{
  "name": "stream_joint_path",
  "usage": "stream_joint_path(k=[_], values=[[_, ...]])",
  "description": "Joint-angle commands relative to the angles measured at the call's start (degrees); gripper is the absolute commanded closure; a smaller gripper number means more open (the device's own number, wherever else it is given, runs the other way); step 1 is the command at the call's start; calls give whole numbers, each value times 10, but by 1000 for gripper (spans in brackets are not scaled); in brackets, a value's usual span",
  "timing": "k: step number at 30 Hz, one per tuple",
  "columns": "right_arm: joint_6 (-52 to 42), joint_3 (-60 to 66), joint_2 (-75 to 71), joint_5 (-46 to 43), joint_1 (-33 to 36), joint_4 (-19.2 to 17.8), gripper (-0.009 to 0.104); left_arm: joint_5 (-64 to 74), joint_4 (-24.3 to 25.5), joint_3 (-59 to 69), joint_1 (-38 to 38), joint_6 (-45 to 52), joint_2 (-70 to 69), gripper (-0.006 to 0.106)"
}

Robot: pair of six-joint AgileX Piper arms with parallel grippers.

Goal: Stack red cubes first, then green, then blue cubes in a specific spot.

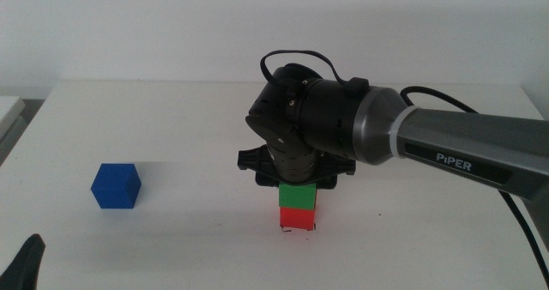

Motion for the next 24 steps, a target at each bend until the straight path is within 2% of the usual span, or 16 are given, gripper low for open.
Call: stream_joint_path(k=[1, 5, 11, 18, 21, 24], values=[[1, 0, 1, 4, 2, -3, 40, -7, -1, 0, 1, 0, -2, 7], [-2, 0, 1, -1, 2, -3, 24, -7, -1, 0, 1, 0, -2, 7], [-45, 0, -39, 22, 12, -2, 24, -7, -1, 0, 1, 0, -2, 7], [-163, 3, -206, 42, 46, -1, 24, -7, -1, 0, 1, 0, -2, 7], [-208, 40, -279, 64, 53, -7, 23, -7, -1, 0, 1, 0, -2, 7], [-243, 126, -350, 47, 58, -7, 20, -7, -1, 0, 1, 0, -2, 7]])
